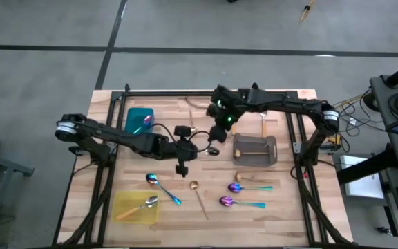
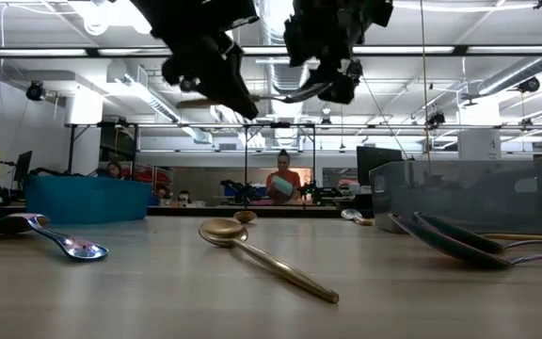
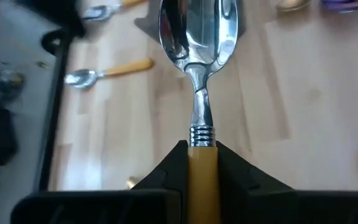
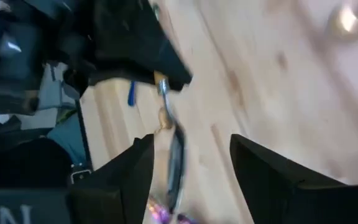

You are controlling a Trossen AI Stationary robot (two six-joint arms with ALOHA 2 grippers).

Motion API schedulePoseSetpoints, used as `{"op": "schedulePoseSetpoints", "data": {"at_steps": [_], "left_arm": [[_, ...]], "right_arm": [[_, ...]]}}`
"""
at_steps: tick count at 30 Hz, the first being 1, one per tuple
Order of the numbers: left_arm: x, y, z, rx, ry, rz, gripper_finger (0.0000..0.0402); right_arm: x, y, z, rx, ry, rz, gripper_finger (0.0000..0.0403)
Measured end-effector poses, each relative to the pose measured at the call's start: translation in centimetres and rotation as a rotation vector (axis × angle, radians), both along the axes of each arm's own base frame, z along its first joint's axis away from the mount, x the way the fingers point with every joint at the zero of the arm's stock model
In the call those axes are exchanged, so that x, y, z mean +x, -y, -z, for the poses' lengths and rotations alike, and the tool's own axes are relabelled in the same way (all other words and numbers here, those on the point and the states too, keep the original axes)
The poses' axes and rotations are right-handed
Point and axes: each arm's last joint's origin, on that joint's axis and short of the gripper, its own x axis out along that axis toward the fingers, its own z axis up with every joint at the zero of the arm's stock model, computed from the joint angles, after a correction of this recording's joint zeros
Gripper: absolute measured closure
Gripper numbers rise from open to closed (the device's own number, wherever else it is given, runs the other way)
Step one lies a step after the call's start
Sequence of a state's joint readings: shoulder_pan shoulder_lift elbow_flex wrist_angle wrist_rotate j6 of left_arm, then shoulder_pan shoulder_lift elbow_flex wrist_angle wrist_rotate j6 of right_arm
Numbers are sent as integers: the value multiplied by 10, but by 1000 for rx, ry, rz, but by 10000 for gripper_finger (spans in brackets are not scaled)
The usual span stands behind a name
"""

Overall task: Sort silverware by color (type)
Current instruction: Put the yellow spoon into the yellow bin

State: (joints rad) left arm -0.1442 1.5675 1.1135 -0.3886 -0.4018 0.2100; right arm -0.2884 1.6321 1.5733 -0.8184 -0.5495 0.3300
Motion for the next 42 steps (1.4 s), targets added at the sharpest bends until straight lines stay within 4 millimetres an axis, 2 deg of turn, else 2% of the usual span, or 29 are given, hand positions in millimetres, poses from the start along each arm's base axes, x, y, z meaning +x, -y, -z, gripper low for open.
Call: {"op": "schedulePoseSetpoints", "data": {"at_steps": [5, 9, 13, 17, 22, 27, 33, 42], "left_arm": [[-5, 14, -24, -165, -39, 120, 371], [-15, 28, -49, -326, -102, 150, 371], [-34, 50, -70, -420, -232, 83, 371], [-61, 82, -76, -464, -366, 11, 371], [-91, 127, -68, -448, -393, -12, 371], [-117, 150, -46, -441, -401, -124, 371], [-142, 165, -23, -464, -447, -235, 371], [-169, 168, 10, -410, -478, -347, 371]], "right_arm": [[-1, 15, -30, -171, 165, -100, 198], [-1, 15, -45, -271, 253, -178, 198], [-1, 8, -52, -321, 321, -221, 198], [-3, -4, -48, -333, 356, -254, 199], [-3, -17, -36, -336, 382, -285, 200], [3, -31, -27, -345, 431, -323, 200], [10, -48, -15, -369, 499, -377, 200], [16, -61, -7, -441, 611, -445, 200]]}}
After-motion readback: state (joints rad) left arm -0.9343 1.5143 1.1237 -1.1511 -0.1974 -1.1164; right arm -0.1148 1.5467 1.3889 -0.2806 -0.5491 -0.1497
